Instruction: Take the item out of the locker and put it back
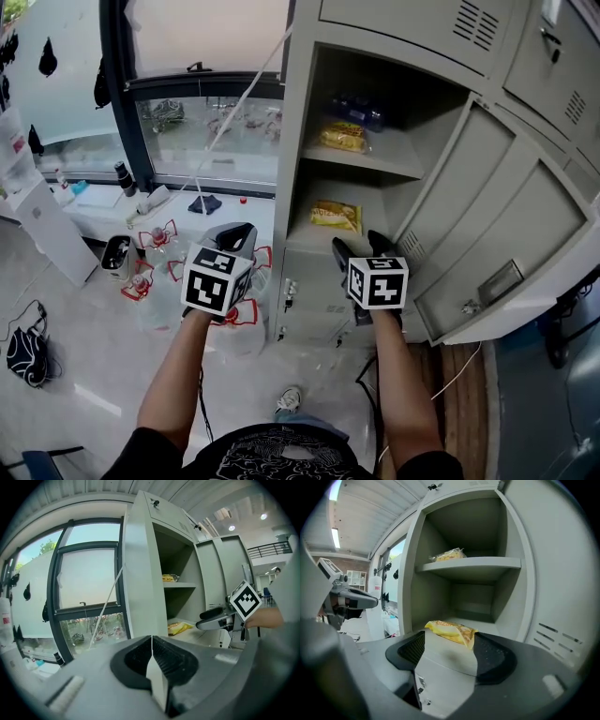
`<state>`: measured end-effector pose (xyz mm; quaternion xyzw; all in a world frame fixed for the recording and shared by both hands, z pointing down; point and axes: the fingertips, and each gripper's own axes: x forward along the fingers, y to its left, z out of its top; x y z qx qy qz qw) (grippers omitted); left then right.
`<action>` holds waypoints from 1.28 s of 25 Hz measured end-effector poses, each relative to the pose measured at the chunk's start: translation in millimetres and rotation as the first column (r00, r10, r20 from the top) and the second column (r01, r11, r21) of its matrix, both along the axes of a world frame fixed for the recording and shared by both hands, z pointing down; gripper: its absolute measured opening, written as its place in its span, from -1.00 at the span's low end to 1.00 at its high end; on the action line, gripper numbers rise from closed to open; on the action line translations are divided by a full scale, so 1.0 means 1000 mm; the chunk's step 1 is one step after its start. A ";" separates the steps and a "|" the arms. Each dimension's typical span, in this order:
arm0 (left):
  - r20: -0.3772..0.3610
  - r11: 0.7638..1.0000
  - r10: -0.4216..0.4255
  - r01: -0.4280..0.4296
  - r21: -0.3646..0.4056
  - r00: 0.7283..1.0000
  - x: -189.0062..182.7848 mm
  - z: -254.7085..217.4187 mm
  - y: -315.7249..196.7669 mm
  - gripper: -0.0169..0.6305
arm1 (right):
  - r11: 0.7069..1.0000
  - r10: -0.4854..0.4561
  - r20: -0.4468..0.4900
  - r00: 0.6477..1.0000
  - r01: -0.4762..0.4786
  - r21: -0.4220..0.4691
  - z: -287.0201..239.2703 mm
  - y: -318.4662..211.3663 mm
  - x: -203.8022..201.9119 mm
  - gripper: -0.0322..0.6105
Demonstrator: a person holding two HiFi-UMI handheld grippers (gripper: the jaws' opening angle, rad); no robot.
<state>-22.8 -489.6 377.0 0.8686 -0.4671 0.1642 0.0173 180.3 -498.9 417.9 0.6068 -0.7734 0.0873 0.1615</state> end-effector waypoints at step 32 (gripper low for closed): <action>-0.004 0.996 -0.092 0.092 0.005 0.996 -0.014 0.002 -0.054 -0.93 | 0.968 -0.185 -0.232 0.955 0.137 -0.208 0.037 -0.071 0.001 -0.27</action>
